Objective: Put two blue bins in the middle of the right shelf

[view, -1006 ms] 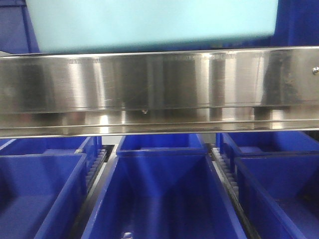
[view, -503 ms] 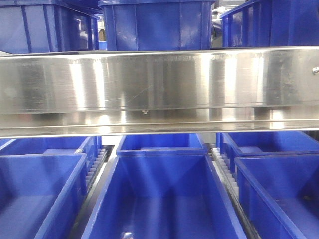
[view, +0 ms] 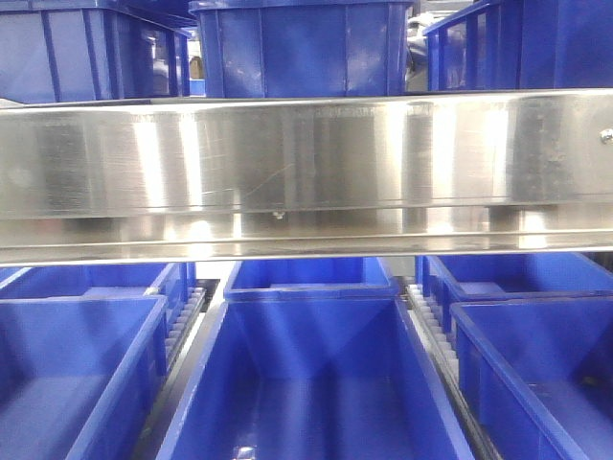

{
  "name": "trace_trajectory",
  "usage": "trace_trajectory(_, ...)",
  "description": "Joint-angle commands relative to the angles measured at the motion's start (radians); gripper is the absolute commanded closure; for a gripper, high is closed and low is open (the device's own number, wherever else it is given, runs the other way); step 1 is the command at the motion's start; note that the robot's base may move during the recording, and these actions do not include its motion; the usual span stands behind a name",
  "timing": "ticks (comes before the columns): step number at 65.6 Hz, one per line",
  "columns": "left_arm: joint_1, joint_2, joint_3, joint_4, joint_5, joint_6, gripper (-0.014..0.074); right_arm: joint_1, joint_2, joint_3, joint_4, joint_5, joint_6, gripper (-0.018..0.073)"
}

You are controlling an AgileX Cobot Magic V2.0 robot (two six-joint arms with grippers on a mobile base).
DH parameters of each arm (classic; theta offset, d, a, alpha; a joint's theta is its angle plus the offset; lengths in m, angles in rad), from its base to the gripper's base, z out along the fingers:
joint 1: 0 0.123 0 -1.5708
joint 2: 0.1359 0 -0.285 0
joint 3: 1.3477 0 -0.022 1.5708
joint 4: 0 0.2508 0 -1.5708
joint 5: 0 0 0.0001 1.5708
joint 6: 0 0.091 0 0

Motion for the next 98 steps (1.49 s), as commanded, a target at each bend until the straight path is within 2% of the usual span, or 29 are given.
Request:
trace_trajectory(1, -0.007, -0.019, -0.020, -0.072, -0.063, 0.025, 0.0707, 0.001, -0.005, -0.017, 0.012, -0.071, -0.003, 0.0712)
trace_trajectory(98, -0.007, -0.007, -0.020, -0.066, -0.050, 0.025, 0.0707, 0.001, -0.002, -0.017, 0.012, -0.075, -0.003, 0.0712)
